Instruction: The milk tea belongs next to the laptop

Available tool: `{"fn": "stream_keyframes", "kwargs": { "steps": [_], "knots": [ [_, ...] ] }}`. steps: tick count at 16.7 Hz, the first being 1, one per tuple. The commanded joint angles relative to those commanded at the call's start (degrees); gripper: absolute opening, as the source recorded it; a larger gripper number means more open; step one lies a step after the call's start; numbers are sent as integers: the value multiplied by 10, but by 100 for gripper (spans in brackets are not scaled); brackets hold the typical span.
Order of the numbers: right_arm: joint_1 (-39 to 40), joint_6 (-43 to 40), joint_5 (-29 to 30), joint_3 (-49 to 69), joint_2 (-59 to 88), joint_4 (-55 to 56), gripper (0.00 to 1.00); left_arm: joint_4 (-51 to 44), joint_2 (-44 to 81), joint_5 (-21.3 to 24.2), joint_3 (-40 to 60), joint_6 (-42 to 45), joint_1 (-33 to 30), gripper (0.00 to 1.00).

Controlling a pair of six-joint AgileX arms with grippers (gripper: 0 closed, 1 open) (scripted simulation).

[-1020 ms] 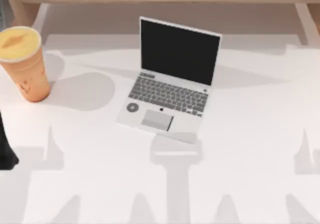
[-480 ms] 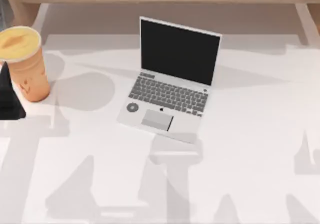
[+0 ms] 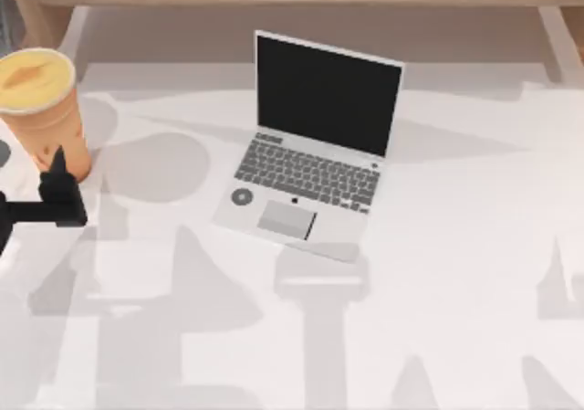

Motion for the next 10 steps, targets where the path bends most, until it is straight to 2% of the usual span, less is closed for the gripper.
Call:
{"fn": "stream_keyframes", "kwargs": {
  "steps": [4,10],
  "knots": [
    [0,0,0,0,0,0,100,61,76,3,14,-4,0,100],
    [0,0,0,0,0,0,100,63,80,3,14,-4,0,100]
  ]
}}
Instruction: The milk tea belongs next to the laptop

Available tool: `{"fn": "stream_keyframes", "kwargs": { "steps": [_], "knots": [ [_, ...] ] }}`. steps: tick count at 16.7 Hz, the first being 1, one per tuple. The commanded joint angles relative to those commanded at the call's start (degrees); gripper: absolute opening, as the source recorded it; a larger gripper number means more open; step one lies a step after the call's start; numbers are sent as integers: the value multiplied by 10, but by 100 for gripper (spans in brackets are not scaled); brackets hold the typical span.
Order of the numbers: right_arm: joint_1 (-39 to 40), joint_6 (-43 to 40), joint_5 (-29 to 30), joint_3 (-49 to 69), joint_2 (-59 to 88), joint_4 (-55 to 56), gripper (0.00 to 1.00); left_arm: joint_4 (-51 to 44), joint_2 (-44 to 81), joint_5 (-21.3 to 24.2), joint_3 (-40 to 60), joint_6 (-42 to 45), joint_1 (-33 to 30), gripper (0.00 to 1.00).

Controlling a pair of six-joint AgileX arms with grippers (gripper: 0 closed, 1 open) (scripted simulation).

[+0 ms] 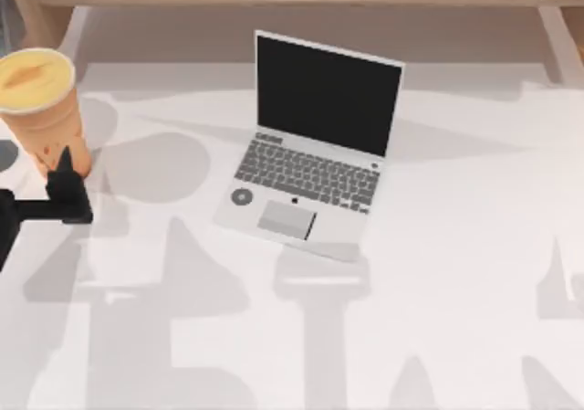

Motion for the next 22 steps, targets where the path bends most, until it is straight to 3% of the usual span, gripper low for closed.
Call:
{"fn": "stream_keyframes", "kwargs": {
  "steps": [9,15,22],
  "knots": [
    [0,0,0,0,0,0,100,-17,141,-3,162,-1,-6,100],
    [0,0,0,0,0,0,100,-21,156,-3,179,-2,-6,100],
    [0,0,0,0,0,0,100,-21,156,-3,179,-2,-6,47]
  ]
}}
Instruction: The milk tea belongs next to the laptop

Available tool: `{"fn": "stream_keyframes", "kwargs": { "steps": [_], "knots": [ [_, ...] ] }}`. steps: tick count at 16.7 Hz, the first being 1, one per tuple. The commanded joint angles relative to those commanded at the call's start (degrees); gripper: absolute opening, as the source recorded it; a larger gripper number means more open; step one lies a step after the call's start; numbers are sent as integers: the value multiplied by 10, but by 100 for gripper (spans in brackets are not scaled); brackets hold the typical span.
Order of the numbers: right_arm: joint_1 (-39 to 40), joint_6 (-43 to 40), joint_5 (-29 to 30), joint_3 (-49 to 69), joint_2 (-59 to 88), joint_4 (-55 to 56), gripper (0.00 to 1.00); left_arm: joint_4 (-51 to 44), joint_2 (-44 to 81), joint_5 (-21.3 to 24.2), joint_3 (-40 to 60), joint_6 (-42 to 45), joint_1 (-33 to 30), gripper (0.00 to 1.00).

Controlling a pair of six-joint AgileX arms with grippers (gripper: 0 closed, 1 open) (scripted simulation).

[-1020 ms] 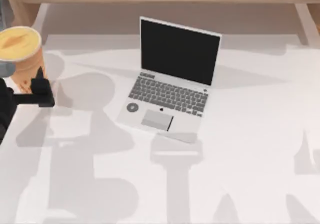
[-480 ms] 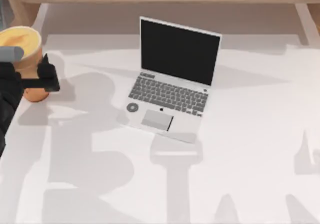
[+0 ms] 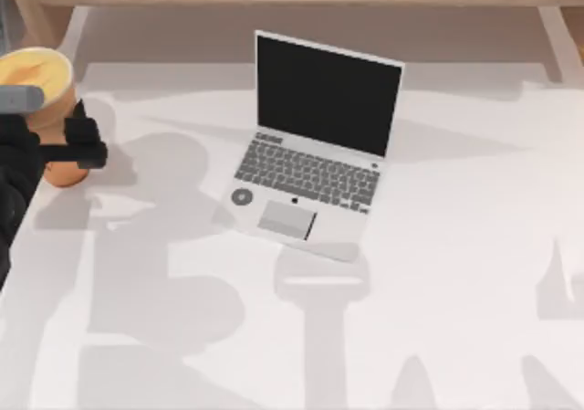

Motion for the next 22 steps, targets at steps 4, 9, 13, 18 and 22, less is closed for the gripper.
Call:
{"fn": "stream_keyframes", "kwargs": {
  "steps": [4,9,13,18,22],
  "knots": [
    [0,0,0,0,0,0,100,0,0,0,0,0,0,17],
    [0,0,0,0,0,0,100,0,0,0,0,0,0,0],
    [0,0,0,0,0,0,100,0,0,0,0,0,0,0],
    [0,0,0,0,0,0,100,-15,-14,0,0,1,1,0],
    [0,0,0,0,0,0,100,-30,-29,0,1,1,1,0]
  ]
}}
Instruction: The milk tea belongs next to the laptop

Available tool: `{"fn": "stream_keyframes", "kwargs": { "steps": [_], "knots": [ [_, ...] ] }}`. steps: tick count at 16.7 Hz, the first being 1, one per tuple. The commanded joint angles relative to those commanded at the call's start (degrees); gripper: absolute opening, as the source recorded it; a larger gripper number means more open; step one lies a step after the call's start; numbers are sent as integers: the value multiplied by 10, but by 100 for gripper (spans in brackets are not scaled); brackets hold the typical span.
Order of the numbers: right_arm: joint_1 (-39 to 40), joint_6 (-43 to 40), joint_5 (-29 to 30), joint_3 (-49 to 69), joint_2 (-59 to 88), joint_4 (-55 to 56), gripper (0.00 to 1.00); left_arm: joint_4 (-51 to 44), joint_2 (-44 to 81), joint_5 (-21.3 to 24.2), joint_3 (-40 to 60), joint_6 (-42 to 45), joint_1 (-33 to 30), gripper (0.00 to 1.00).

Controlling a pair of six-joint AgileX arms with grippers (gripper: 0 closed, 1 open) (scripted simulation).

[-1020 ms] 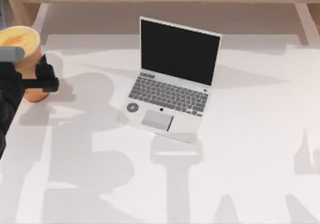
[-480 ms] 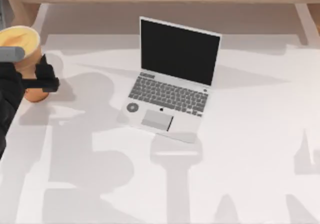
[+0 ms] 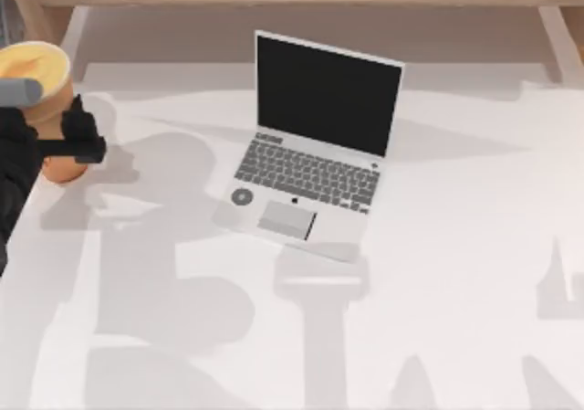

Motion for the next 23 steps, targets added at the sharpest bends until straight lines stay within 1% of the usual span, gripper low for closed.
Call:
{"fn": "stream_keyframes", "kwargs": {
  "steps": [3,5,7,10,12,15,19,23],
  "knots": [
    [0,0,0,0,0,0,100,1,2,0,-1,1,0,0],
    [0,0,0,0,0,0,100,8,-11,-6,14,-3,-17,0],
    [0,0,0,0,0,0,100,8,-27,-20,40,-12,-54,0],
    [0,0,0,0,0,0,100,-12,-46,-58,98,-34,-136,0],
    [0,0,0,0,0,0,100,-36,-51,-93,149,-51,-200,0],
    [0,0,0,0,0,0,100,-87,-39,-160,242,-80,-296,0],
    [0,0,0,0,0,0,100,-177,9,-266,376,-118,-416,0],
    [0,0,0,0,0,0,100,-280,83,-381,496,-152,-514,0]
  ]
}}
